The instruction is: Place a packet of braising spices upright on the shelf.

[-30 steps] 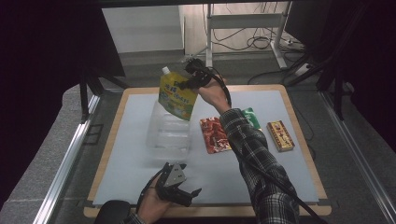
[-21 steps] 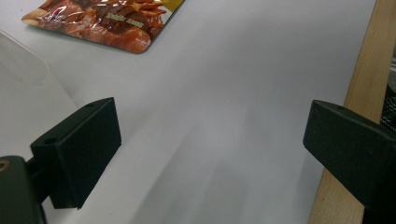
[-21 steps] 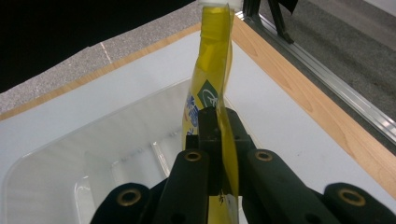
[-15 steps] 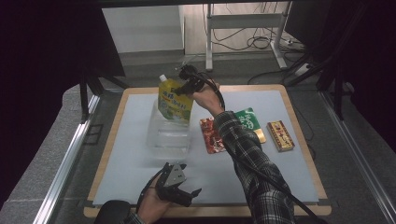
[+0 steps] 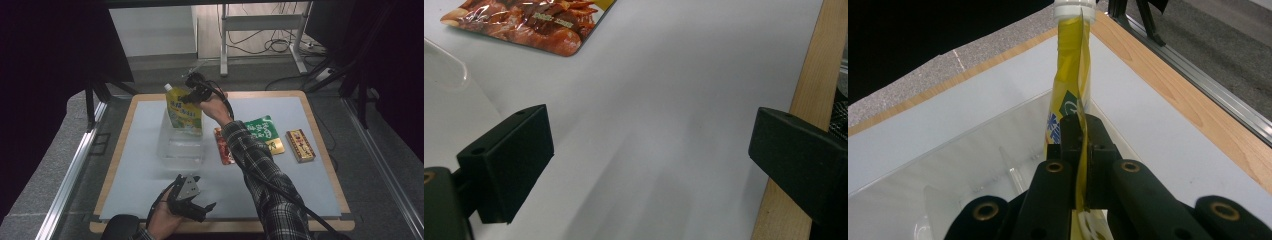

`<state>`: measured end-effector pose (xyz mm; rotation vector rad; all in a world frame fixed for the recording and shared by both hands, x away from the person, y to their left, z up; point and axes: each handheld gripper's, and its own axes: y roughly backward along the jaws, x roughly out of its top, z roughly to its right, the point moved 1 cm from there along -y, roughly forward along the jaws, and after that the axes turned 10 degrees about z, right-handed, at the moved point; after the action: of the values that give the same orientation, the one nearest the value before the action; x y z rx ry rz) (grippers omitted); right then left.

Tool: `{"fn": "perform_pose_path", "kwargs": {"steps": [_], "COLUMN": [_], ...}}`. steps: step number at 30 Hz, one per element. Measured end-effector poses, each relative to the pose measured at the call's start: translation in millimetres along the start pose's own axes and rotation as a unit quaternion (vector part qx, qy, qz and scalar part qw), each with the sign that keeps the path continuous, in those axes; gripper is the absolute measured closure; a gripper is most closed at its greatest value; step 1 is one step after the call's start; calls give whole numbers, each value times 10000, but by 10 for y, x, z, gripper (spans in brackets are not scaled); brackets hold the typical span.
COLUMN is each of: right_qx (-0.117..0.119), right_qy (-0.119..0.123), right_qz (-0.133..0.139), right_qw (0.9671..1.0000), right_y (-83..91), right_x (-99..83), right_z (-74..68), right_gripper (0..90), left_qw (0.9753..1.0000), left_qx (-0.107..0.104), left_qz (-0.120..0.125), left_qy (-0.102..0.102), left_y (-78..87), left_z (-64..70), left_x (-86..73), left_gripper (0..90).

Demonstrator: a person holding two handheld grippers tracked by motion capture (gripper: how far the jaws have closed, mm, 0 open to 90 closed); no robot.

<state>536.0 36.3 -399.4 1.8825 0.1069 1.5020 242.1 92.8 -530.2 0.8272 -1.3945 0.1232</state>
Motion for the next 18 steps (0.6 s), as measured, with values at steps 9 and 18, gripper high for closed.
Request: {"fn": "perform_pose_path", "kwargs": {"steps": [9, 18], "right_qx": [119, -102], "right_qy": [79, 128], "right_qz": [122, 286], "right_qw": [9998, 9995], "right_y": [75, 284], "right_x": [-20, 5], "right_z": [4, 0], "right_gripper": [720, 464], "left_qw": [10000, 10000], "left_qx": [19, 9], "left_qz": [20, 0], "left_qy": [33, 26], "left_y": [4, -8], "left_z": [-10, -4], "left_x": [-1, -2], "left_gripper": [40, 40]}}
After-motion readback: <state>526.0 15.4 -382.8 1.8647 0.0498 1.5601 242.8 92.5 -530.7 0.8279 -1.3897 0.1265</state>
